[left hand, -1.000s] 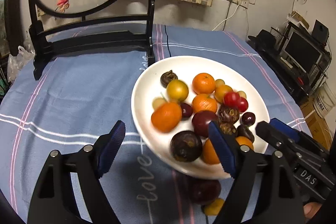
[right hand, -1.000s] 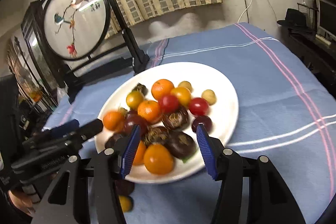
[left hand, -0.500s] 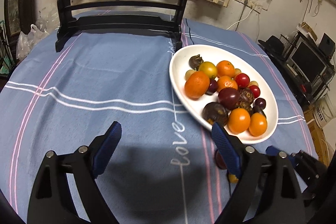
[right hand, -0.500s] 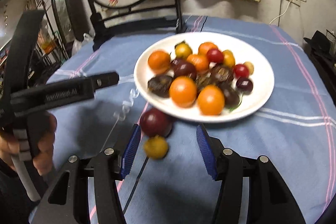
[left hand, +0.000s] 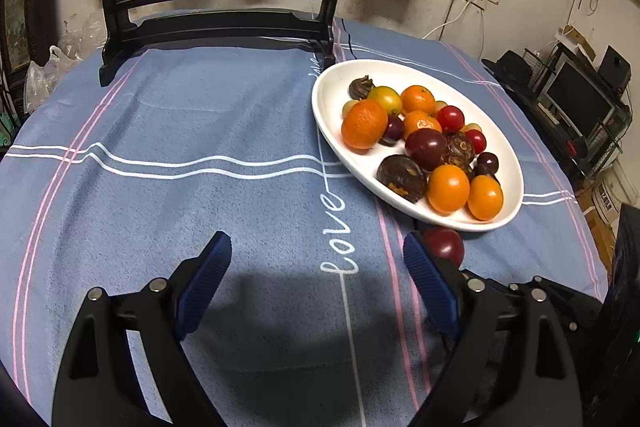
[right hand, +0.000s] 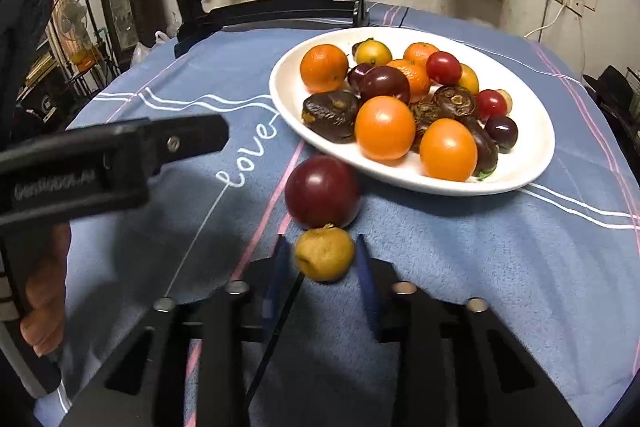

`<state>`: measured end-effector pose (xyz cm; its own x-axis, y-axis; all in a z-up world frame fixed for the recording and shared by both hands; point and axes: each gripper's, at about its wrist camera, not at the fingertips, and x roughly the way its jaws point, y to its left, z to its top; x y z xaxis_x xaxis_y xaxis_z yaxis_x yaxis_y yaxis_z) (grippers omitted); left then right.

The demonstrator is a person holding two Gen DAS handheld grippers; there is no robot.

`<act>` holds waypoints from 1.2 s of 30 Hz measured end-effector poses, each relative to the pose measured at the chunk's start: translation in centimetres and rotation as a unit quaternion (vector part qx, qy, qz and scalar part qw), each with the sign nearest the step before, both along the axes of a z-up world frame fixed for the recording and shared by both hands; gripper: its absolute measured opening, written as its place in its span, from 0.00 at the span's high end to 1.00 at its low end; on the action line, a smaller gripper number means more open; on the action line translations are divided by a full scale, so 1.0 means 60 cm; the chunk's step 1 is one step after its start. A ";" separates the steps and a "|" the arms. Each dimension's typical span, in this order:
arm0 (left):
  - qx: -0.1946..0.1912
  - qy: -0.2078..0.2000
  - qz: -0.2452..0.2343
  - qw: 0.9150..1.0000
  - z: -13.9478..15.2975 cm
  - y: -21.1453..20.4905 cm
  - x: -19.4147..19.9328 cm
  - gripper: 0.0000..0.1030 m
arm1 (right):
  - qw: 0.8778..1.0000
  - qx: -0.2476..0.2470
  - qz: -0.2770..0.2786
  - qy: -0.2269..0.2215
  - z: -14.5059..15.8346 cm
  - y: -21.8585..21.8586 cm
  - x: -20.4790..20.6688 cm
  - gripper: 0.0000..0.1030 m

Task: Organize fruits
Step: 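Grasp a tan fruit with the right gripper while the left gripper grasps a dark red plum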

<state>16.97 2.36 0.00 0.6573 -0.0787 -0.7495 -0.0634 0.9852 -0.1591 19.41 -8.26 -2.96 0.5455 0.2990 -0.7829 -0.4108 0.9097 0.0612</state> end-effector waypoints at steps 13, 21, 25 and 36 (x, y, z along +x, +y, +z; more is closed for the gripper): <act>0.029 0.004 -0.059 0.998 -0.014 -0.068 -0.020 0.17 | 0.997 0.056 -0.053 -0.009 0.041 -0.103 -0.010 0.72; 0.043 0.026 -0.083 0.995 -0.032 -0.108 -0.003 0.18 | 0.995 0.056 -0.076 -0.016 0.045 -0.119 -0.010 0.72; 0.052 0.039 -0.089 0.994 -0.046 -0.127 0.020 0.37 | 0.995 0.063 -0.078 -0.029 0.058 -0.128 -0.013 0.72; 0.062 0.041 -0.115 0.991 -0.042 -0.151 0.024 0.62 | 0.993 0.071 -0.079 -0.041 0.068 -0.130 -0.016 0.72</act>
